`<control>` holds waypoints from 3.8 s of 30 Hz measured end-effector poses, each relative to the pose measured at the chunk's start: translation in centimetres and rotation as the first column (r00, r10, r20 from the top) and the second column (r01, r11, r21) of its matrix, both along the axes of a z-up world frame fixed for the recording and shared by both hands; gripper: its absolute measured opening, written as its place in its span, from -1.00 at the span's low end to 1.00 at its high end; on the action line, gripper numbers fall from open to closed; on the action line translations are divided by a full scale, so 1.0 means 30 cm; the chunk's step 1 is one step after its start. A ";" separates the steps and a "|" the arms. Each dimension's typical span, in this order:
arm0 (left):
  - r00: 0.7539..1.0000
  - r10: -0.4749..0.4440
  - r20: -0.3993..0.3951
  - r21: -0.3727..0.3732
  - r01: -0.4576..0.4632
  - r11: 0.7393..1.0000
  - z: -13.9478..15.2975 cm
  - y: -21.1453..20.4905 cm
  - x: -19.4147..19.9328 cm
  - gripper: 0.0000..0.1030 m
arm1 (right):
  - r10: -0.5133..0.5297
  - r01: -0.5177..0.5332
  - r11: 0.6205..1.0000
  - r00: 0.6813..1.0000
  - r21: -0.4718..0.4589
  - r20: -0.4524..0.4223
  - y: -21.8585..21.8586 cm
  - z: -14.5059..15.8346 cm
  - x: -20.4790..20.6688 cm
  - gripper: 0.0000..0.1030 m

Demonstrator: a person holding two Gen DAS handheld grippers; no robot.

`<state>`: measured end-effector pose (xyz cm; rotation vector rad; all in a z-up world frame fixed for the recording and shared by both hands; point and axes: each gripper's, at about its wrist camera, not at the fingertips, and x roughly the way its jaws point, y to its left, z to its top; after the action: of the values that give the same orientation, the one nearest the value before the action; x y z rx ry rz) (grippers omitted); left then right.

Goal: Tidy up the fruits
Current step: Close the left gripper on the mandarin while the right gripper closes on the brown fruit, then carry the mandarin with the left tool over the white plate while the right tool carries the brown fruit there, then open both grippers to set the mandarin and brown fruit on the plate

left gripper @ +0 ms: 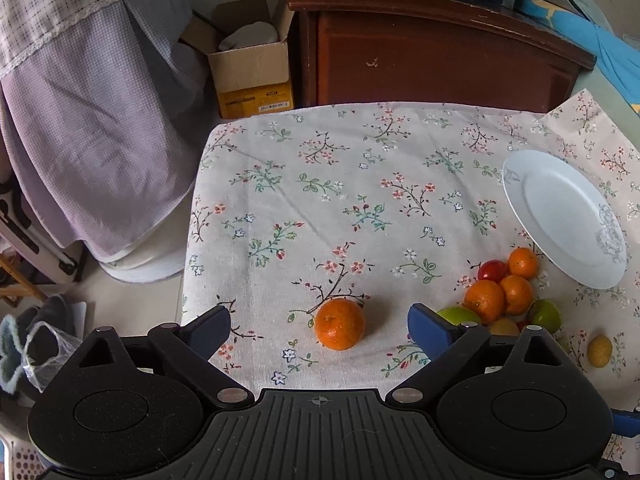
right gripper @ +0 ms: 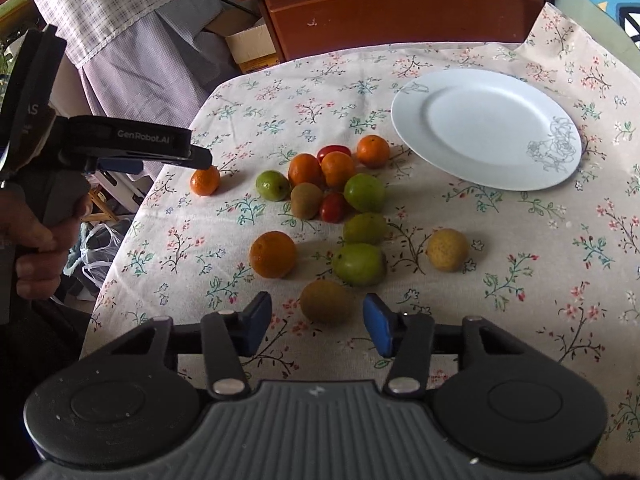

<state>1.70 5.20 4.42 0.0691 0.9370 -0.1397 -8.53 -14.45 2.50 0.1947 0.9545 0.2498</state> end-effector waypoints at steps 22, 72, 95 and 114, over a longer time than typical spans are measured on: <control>0.998 -0.058 -0.013 -0.004 0.058 0.998 -0.086 -0.023 0.016 0.10 | -0.021 0.021 1.000 0.999 -0.007 -0.025 0.004 -0.041 0.015 -0.41; 0.953 -0.246 0.177 -0.177 0.277 0.944 0.140 -0.272 -0.079 -0.43 | -0.155 0.145 0.986 0.977 0.078 0.146 -0.149 0.140 0.060 -0.44; 0.931 -0.353 0.090 -0.235 0.364 0.901 0.035 -0.492 0.074 -0.43 | -0.302 0.296 0.949 0.952 0.114 0.045 -0.420 0.065 0.272 -0.44; 0.927 -0.371 0.057 -0.221 0.374 0.901 -0.067 -0.584 0.141 -0.27 | -0.373 0.374 0.916 0.927 0.147 -0.033 -0.480 -0.014 0.372 -0.37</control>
<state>5.92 -12.31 2.40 0.0359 0.8804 -0.6017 2.64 -28.84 2.08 0.5123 0.8836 -0.0325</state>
